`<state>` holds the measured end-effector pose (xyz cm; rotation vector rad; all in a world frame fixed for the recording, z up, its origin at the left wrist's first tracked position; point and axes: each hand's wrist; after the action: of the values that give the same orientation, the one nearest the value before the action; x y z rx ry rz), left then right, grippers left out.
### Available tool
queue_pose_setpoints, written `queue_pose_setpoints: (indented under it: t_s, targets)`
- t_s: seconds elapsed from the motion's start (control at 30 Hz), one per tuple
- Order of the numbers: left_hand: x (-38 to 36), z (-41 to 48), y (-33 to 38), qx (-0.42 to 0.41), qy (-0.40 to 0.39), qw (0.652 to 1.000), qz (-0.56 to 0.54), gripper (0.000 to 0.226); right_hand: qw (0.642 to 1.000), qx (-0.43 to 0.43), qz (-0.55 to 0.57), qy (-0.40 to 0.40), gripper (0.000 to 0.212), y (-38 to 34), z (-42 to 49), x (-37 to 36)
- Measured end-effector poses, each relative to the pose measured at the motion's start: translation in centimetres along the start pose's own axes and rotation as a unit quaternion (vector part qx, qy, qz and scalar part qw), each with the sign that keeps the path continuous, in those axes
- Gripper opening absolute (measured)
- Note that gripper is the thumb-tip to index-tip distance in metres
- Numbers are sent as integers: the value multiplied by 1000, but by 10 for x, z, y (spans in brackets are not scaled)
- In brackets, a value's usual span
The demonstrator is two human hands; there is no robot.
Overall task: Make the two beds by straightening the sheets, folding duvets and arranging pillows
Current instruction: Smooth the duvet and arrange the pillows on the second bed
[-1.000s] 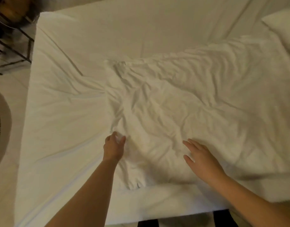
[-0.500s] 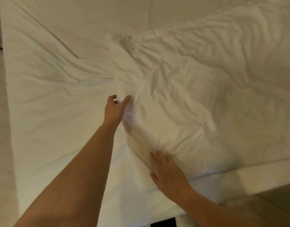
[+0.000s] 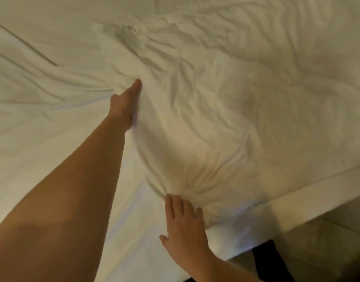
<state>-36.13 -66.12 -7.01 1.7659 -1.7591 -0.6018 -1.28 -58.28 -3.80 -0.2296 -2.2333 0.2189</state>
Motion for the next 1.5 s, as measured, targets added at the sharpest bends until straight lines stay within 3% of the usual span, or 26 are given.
queue_pose_setpoints:
  t_s: [0.03,0.13,0.17,0.23,0.3,0.43,0.5,0.57,0.63,0.73,0.87,0.97,1.07,1.23,1.33,1.5]
  targets:
    - [1,1,4,0,-9,1000,-5,99,1000,-9,-7,8,104,-2,2,-4]
    - [1,2,9,-48,18,999,5,46,999,-34,-13,16,98,-3,8,-19]
    - [2,4,12,-66,35,997,9,42,999,-38,-14,15,100,-2,9,-24]
    - [5,11,20,-101,51,993,13,46,999,-33,-30,10,96,0,9,-35]
    - [4,19,32,-110,48,993,-14,45,999,-31,-40,17,69,2,10,-42]
    - [1,26,50,-1,-57,997,-59,32,997,-40,-61,38,49,4,14,-50]
    - [5,34,51,23,-105,994,-27,45,994,-40,-77,60,42,4,14,-54]
    - [8,44,58,21,-68,997,-12,57,992,-40,-86,87,36,6,13,-54]
    - [11,49,72,-56,-8,998,-15,50,986,-27,-81,146,29,9,14,-45]
    - [7,50,85,-137,17,990,-16,39,982,30,-24,187,28,19,5,-26]
    - [5,53,60,-72,13,997,27,51,972,0,20,234,17,31,-10,-26]
    - [7,54,39,-44,29,997,55,52,968,-28,-23,248,27,32,-13,-33]
    - [9,49,41,-106,44,990,83,40,972,-22,-67,225,23,29,-11,-33]
    - [9,33,52,-188,48,975,113,35,988,-9,-47,144,47,28,-15,-31]
    - [10,22,57,-198,42,970,131,40,993,30,-21,109,35,35,-27,-28]
    - [4,13,58,-184,54,972,135,42,997,41,60,20,54,45,-38,-14]
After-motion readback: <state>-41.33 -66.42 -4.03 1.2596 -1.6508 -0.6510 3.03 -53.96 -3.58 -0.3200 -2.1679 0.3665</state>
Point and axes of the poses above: each hand's wrist, its own z-axis towards the middle knuckle, its own x-axis out of the back of the hand, y = z × x, and after that the axes turned 5 degrees about -y, right-handed
